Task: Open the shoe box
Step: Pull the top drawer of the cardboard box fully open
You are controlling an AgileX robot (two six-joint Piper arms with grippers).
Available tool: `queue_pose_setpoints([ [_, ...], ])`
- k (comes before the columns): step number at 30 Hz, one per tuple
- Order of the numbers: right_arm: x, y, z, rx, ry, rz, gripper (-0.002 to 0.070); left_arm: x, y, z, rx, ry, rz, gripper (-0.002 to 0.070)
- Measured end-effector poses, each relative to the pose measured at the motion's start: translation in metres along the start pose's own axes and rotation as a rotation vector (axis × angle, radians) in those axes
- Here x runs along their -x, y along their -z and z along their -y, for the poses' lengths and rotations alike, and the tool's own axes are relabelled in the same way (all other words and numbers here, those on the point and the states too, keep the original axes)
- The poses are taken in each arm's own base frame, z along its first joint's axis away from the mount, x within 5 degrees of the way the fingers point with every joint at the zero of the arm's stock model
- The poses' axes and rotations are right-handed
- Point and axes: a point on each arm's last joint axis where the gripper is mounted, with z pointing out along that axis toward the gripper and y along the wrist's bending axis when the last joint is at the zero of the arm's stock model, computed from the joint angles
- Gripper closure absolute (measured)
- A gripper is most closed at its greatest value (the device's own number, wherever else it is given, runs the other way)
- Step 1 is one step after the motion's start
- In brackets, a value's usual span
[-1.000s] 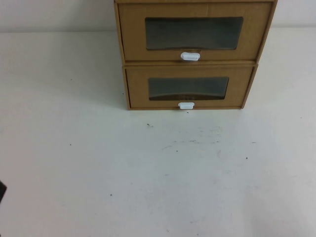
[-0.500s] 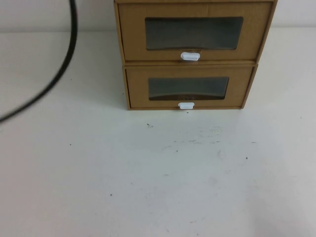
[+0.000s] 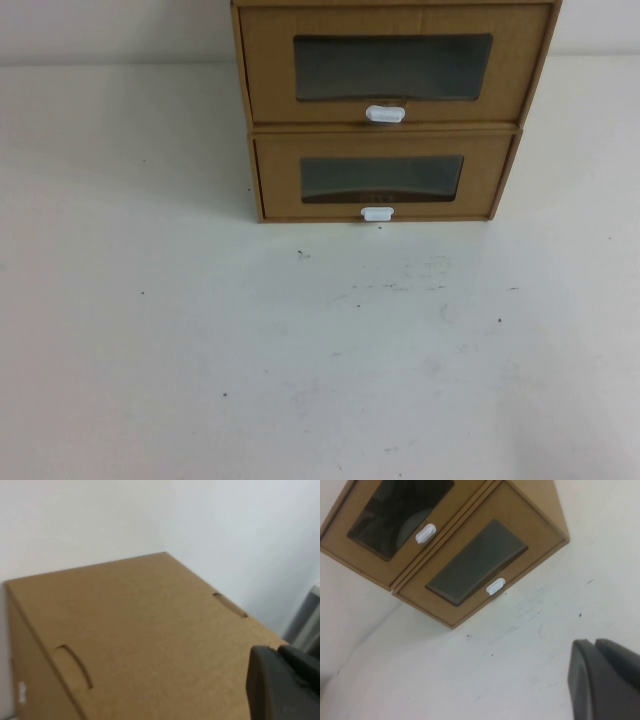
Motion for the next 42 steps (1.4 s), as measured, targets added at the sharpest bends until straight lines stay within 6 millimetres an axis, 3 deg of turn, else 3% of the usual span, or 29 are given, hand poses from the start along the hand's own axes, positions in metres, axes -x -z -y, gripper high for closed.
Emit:
queue_pose_setpoints([
  [8, -0.004, 0.000, 0.000, 0.000, 0.004, -0.038, 0.0694, -0.046, -0.069, -0.025, -0.144, 0.070, -0.027, 0.0680],
  [14, -0.005, 0.000, 0.000, 0.001, 0.025, -0.053, 0.0694, -0.082, -0.108, -0.040, -0.210, 0.115, -0.036, 0.0680],
  [21, -0.005, 0.000, 0.000, 0.002, 0.029, -0.060, 0.0694, -0.096, -0.123, -0.047, -0.227, 0.127, -0.015, 0.0680],
  [31, -0.007, 0.000, 0.000, 0.005, 0.024, -0.072, 0.0694, -0.093, -0.129, -0.052, -0.166, 0.104, 0.068, 0.0680],
  [38, -0.007, 0.000, -0.001, 0.009, 0.013, -0.072, 0.0694, -0.121, -0.152, -0.056, -0.197, 0.152, 0.025, 0.0680],
  [42, -0.007, 0.000, -0.001, 0.016, -0.004, -0.072, 0.0694, -0.124, -0.155, -0.056, -0.200, 0.155, 0.018, 0.0680],
])
